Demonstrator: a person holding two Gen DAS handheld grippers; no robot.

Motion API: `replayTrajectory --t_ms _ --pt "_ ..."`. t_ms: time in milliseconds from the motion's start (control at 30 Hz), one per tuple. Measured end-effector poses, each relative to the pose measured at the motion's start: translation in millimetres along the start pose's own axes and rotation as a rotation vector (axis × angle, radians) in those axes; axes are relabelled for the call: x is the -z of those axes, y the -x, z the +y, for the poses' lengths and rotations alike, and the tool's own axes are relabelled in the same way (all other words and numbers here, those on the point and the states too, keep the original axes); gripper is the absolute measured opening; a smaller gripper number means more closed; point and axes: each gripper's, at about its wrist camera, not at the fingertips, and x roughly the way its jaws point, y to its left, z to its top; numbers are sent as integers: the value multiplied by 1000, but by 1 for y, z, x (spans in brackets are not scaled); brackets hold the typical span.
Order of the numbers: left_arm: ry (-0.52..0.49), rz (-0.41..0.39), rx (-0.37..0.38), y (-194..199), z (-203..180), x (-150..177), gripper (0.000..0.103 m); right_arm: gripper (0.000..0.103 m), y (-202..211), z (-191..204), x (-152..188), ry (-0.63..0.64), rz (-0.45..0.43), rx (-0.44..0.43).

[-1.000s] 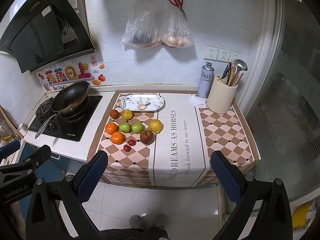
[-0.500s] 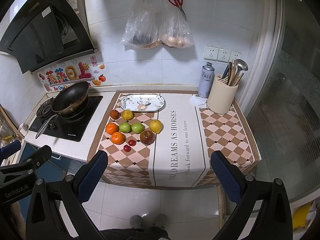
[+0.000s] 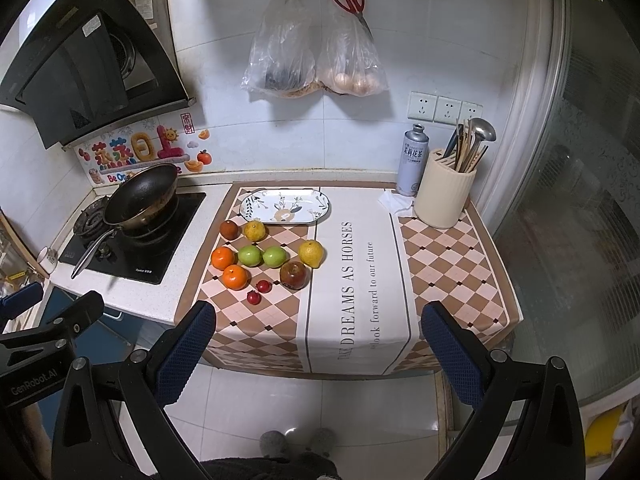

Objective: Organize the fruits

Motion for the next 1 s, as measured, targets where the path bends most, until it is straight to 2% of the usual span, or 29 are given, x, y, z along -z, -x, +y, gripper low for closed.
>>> replayTrajectory --t_ms 533,700,833,1000 --pt "14 -14 -11 -1 -2 -1 103 103 -6 5 -2 -24 4 3" --pt "36 -64 -92 -25 -4 -22 103 103 -29 6 2 -90 -2 -14" --pt "50 -105 -162 -55 14 -32 103 103 -61 6 1 -153 2 -34" --pt "71 -97 -181 -100 48 -43 103 103 -106 14 -7 -178 5 -1"
